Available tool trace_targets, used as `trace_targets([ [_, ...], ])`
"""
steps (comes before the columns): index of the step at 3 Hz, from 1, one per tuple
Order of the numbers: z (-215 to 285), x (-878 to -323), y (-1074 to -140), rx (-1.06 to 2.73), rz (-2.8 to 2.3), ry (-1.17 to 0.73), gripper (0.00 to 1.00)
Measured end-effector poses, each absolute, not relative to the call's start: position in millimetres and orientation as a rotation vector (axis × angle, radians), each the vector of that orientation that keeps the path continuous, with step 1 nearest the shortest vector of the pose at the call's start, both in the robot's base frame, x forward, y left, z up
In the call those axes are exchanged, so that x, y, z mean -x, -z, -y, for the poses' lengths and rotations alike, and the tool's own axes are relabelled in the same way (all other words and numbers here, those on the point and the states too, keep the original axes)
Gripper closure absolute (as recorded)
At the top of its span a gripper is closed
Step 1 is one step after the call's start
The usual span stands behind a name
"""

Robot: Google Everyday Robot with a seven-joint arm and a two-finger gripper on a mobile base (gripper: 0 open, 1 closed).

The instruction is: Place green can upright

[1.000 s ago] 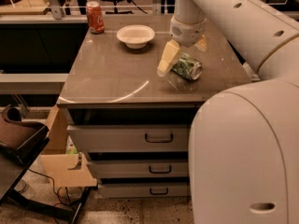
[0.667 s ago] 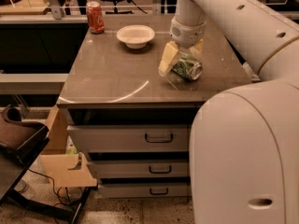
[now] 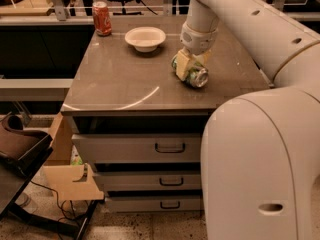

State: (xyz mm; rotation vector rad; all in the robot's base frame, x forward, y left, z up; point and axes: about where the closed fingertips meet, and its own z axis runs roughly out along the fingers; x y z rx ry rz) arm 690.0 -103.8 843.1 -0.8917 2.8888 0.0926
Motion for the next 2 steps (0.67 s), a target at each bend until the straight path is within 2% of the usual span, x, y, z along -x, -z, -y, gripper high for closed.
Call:
trace_targets([
  [1, 103.0, -691.6, -844.1, 0.89, -2.884, -0.093, 0.88],
  [2, 103.0, -691.7, -844.7, 0.89, -2.884, -0.093, 1.0],
])
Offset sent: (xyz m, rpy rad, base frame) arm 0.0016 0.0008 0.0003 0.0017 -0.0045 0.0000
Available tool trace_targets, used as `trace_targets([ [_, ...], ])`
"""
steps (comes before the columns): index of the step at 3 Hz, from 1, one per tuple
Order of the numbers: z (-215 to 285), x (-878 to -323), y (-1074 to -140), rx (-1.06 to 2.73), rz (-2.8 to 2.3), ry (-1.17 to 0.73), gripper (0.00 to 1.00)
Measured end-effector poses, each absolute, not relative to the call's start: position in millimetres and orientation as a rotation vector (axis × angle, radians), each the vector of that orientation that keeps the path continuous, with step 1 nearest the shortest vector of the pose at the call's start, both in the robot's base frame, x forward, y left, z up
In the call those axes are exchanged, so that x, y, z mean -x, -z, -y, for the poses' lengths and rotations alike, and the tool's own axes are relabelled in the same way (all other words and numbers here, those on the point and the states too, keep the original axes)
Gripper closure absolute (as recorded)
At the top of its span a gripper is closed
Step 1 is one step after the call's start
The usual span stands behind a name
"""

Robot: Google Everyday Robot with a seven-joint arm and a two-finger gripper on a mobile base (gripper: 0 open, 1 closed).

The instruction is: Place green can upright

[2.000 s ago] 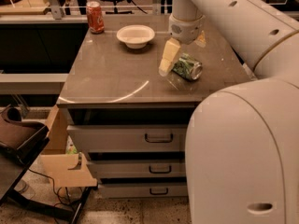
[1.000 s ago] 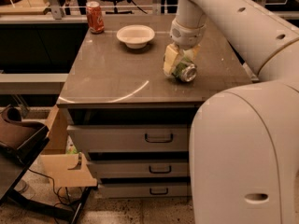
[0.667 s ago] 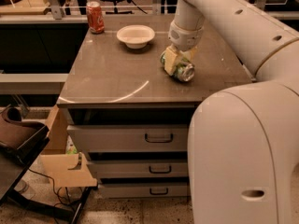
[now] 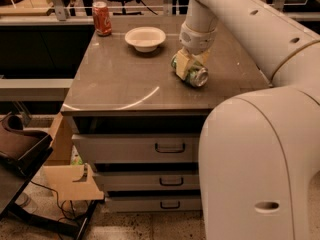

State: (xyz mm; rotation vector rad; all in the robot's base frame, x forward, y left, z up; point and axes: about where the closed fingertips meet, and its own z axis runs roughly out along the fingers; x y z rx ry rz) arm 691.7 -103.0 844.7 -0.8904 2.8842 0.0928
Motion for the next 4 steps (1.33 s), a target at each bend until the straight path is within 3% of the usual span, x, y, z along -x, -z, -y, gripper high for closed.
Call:
trace_targets([
  [2, 111, -702, -866, 0.909, -2.806, -0.154, 1.0],
  [4, 134, -708, -927, 0.903, -2.511, -0.471, 1.0],
])
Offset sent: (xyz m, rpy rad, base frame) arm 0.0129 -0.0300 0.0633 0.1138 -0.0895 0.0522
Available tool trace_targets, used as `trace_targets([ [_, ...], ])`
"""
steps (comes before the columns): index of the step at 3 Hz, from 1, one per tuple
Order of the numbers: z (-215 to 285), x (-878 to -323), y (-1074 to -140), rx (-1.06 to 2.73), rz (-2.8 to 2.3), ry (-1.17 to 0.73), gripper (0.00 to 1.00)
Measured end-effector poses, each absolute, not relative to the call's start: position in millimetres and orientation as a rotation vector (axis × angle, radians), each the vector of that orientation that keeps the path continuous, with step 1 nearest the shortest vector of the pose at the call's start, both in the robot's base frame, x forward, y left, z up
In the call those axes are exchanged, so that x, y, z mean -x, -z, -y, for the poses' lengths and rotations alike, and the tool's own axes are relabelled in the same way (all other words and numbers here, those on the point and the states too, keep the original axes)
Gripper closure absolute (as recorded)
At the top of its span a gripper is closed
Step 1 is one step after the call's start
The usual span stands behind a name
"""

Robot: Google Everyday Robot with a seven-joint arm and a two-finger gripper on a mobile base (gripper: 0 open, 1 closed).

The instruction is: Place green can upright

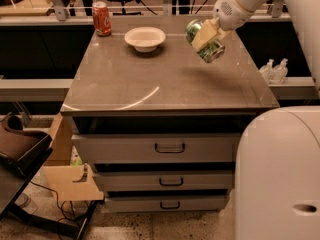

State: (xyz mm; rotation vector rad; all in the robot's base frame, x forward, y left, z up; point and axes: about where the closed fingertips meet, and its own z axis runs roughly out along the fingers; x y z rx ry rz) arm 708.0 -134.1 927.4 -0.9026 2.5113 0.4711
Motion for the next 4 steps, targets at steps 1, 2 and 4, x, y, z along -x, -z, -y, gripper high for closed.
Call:
trace_targets([
  [1, 148, -706, -950, 0.899, -2.318, -0.647, 1.0],
  [2, 163, -702, -964, 0.883, -2.129, -0.761, 1.0],
  [4, 167, -698, -966, 0.883, -1.814, -0.828, 1.0],
])
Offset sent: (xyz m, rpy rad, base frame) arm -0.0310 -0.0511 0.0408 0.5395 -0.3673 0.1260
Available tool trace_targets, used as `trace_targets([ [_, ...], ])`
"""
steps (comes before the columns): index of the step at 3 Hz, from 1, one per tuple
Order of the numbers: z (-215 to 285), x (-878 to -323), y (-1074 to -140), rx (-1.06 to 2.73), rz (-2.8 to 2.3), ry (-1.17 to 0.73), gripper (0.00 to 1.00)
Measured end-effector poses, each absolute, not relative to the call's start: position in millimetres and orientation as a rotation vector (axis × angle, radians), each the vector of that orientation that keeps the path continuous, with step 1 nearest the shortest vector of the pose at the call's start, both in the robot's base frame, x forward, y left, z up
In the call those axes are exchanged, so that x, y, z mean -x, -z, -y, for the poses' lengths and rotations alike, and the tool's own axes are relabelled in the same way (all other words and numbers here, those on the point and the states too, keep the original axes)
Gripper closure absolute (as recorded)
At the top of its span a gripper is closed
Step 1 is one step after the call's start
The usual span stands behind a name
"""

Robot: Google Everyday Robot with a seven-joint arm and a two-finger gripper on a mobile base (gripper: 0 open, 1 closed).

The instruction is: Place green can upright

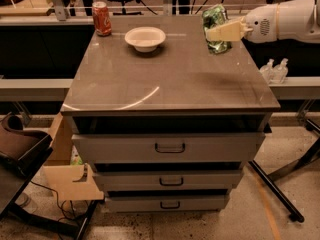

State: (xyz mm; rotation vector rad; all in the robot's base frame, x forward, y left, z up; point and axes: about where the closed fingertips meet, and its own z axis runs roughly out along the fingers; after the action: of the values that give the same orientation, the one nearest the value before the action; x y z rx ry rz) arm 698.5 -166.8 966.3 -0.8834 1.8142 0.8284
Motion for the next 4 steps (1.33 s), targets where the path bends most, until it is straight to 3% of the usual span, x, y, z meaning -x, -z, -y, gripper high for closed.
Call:
trace_targets([
  [4, 139, -702, -901, 0.882, -1.524, -0.873, 1.0],
])
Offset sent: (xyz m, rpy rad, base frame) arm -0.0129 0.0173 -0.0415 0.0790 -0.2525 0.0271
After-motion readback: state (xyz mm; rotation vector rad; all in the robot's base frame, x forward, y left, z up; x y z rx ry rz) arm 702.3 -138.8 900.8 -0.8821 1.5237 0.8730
